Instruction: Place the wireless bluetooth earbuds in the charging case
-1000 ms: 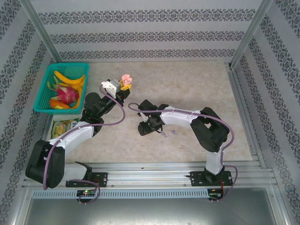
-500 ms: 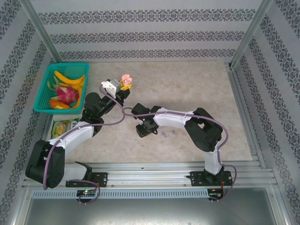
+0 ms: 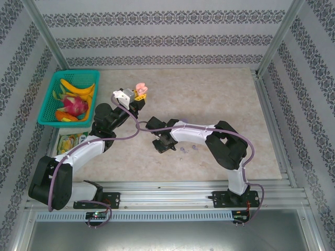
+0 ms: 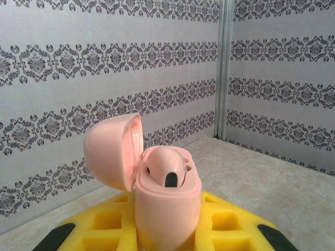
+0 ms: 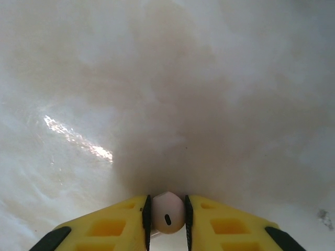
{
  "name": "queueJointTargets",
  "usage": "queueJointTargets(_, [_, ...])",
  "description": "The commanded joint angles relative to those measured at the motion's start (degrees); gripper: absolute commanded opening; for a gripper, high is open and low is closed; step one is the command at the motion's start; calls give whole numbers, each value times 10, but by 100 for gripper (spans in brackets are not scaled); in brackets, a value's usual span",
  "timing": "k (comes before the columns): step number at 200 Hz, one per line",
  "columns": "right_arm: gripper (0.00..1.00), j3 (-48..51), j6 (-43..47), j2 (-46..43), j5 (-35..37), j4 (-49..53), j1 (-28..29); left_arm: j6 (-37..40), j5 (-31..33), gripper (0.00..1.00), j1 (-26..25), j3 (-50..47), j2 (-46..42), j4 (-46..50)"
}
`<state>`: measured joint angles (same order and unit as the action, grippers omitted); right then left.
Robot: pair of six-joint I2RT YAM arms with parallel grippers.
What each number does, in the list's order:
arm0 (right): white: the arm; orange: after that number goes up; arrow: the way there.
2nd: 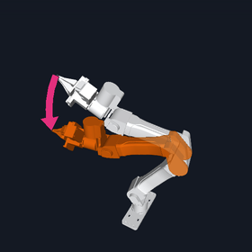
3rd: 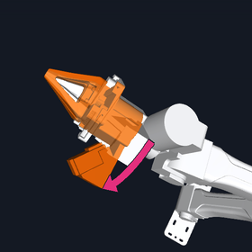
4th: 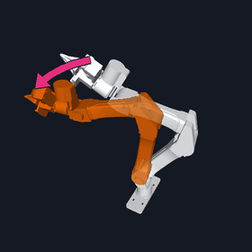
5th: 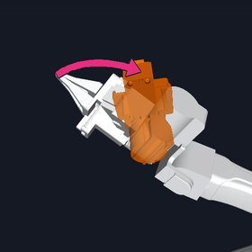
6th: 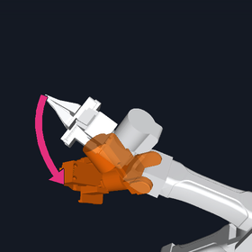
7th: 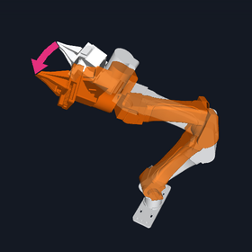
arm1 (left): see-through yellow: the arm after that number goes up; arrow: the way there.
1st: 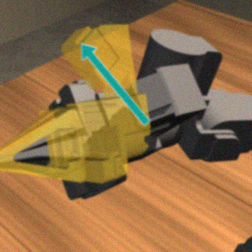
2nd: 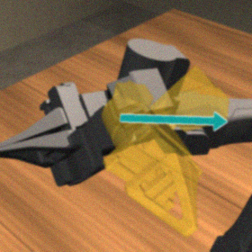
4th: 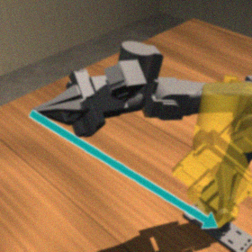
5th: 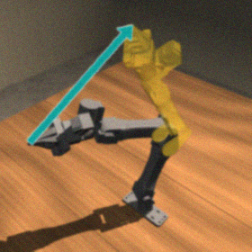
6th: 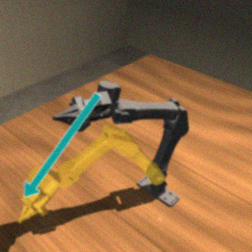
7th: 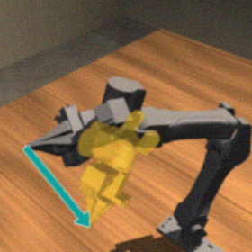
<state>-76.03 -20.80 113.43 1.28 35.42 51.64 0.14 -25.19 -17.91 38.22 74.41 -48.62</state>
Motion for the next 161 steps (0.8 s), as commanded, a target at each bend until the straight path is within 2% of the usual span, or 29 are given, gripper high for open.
queueJointTargets(1, [24,-12,-2,2,28,24,3,-10,-1,0,5,2,-9,-11])
queueJointTargets(46, [21,-1,-14,-25,39,23,-12,-11,-2,0,5,2,-8,-10])
queueJointTargets(72, [21,2,8,-39,43,27,-19,-12,-2,0,5,1,-8,-11])
queueJointTargets(114, [21,-4,65,-36,64,52,-27,-14,-3,0,5,0,-8,-11])
queueJointTargets(161, [21,-10,54,-19,52,66,-42,-17,-4,0,4,0,-9,-12])
